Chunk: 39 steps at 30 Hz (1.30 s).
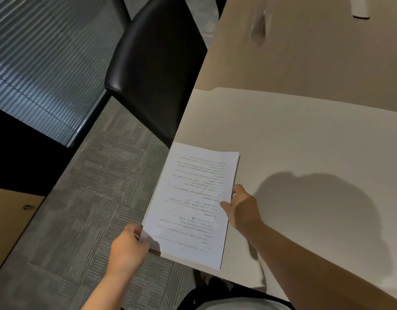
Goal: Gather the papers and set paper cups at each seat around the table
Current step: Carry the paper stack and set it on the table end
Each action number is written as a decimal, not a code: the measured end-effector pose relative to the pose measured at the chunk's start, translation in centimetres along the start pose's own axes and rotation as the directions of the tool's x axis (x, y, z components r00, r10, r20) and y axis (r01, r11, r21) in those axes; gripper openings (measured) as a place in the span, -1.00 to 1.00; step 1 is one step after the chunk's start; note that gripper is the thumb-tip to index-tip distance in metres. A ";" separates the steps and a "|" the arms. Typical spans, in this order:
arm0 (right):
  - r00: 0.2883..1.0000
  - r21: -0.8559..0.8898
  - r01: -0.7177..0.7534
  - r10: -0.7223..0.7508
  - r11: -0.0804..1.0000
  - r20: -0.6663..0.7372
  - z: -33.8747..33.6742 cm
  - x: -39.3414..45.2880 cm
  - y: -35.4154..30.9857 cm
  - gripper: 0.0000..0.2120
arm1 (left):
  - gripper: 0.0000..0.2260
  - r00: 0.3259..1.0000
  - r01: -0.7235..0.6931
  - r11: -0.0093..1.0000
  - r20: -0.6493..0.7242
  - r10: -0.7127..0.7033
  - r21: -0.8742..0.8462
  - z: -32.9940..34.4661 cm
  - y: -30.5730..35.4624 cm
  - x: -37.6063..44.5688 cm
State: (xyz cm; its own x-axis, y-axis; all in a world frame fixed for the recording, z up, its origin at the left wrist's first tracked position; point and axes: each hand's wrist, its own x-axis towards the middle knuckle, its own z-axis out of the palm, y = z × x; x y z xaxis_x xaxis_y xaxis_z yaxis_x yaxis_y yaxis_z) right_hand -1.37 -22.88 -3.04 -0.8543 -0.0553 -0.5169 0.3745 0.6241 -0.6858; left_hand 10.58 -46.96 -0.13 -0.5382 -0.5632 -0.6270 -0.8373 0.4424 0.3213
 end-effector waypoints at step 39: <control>0.905 0.166 -0.098 0.157 0.981 -0.395 -39.4 -15.6 26.8 -0.78 | -0.84 0.263 -0.960 0.279 0.413 0.872 0.022 33.5 32.4 -28.8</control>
State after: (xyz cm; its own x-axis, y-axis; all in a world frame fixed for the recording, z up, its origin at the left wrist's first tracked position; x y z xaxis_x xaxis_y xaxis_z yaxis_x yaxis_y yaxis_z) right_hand 7.84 25.41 6.81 -0.8566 0.3562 -0.3732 0.5112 0.4884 -0.7072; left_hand 2.23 6.99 4.55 -0.8319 0.5259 -0.1773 0.2856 0.6796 0.6757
